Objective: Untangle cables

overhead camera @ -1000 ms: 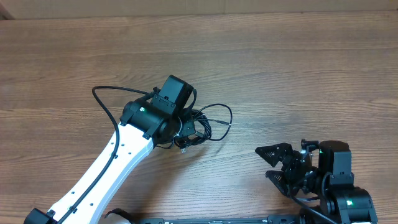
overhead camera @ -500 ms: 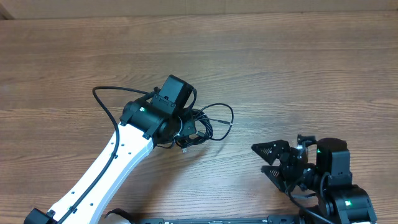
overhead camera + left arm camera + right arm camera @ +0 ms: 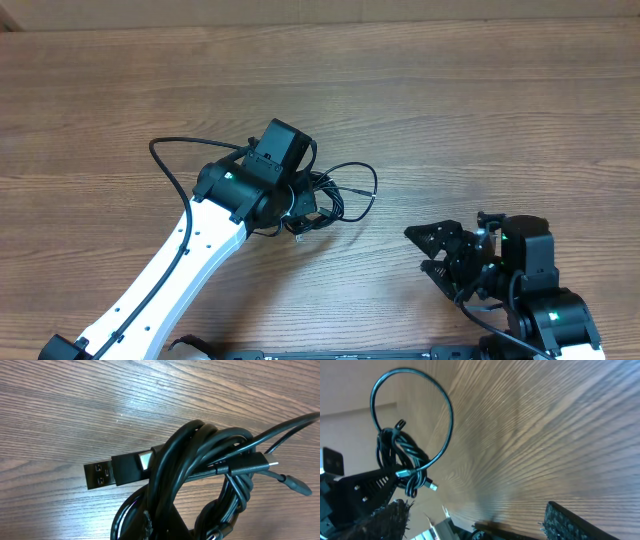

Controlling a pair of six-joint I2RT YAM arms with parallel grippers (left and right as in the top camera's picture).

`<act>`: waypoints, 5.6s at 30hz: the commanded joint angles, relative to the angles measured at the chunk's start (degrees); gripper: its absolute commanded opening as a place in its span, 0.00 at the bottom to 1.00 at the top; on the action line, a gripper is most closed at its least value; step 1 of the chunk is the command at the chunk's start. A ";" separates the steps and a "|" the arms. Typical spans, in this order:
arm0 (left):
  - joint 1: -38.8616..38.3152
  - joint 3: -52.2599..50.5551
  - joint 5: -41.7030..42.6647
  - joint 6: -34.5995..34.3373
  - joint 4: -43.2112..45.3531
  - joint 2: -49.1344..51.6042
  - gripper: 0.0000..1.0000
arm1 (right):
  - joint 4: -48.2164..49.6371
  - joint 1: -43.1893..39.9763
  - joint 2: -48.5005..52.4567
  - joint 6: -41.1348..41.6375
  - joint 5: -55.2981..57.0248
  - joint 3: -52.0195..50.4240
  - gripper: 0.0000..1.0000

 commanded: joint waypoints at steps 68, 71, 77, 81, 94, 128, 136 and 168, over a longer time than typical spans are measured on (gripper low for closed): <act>18.51 -3.23 18.36 15.04 6.38 -0.48 0.04 | 28.13 16.87 33.53 -16.59 5.35 1.09 0.29; 18.51 -3.23 14.84 13.55 4.37 -0.48 0.04 | 25.03 16.87 33.66 -12.92 9.64 1.09 0.44; 18.03 -3.26 14.45 12.94 2.49 -0.48 0.04 | 23.91 16.87 34.03 -10.25 12.07 1.09 0.76; 15.91 -4.09 14.36 12.94 2.25 -0.48 0.04 | 23.74 16.87 34.03 -10.27 13.14 1.09 0.92; 10.34 -8.61 9.38 10.99 3.34 -0.48 0.04 | 23.71 16.87 34.03 -10.23 14.14 1.09 1.00; 1.68 -9.27 6.19 -20.85 2.19 16.70 0.52 | 23.21 16.87 34.07 -10.01 15.21 1.09 1.00; 1.42 -9.27 4.11 -28.89 5.49 24.28 0.30 | 22.21 16.87 34.07 -10.03 16.11 1.09 1.00; 1.49 -1.66 -15.47 -7.41 2.82 19.28 0.54 | 21.33 16.87 38.62 -10.03 18.01 1.09 1.00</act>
